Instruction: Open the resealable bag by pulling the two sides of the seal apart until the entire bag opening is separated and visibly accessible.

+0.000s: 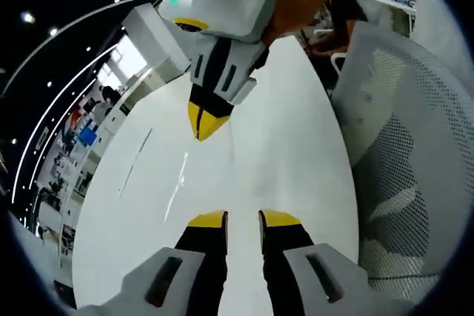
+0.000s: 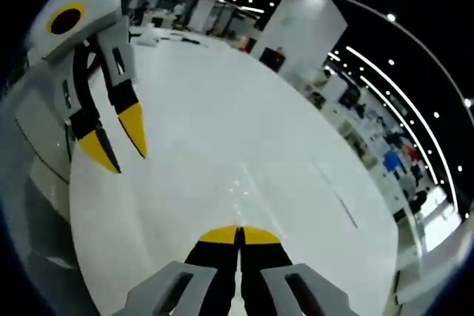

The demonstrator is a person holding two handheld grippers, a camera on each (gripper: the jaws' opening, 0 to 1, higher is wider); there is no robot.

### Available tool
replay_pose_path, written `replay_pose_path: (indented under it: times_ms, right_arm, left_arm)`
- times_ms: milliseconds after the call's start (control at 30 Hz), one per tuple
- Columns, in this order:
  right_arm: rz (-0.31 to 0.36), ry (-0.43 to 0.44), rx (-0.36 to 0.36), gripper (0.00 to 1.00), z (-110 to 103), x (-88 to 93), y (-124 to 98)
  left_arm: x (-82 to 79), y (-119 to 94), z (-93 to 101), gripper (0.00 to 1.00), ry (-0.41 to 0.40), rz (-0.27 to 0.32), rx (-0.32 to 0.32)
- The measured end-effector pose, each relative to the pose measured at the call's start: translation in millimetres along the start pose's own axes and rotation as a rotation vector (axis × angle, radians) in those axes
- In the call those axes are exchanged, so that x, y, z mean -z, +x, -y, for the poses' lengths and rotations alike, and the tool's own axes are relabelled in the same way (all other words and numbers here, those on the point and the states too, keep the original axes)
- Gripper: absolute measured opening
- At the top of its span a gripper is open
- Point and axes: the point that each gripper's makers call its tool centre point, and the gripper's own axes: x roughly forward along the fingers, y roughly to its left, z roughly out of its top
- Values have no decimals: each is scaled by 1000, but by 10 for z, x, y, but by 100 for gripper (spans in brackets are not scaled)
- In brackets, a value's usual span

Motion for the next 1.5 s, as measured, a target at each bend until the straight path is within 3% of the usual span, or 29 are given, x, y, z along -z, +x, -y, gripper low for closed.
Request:
replay_pose_path:
  times_ms: [267,733,833,900,1200,1300,1400,1500]
  right_arm:
    - [-39,-35,-13,0,-3,77,143]
    - [-112,-12,11,0,88,229,330]
    - [-116,-72,-6,0,48,296,330]
    - [-117,-50,-37,0,-11,322,334]
    - [-93,-24,-76,10,-175,312,300]
    - [-46,67,-83,23,-206,254,284]
    - [-9,128,-107,27,-244,190,234]
    - [4,133,-130,32,-284,181,198]
  left_arm:
    - [253,-131,50,13,-87,-28,-28]
    - [336,-168,117,12,-144,-40,-49]
    - [348,-176,127,11,-151,-41,-52]
    - [362,-176,131,11,-160,-41,-55]
    - [368,-169,174,11,-158,-45,-47]
    - [361,-183,163,12,-164,-43,-50]
    - [384,-205,133,13,-180,-45,-58]
    - [406,-221,124,14,-194,-44,-60]
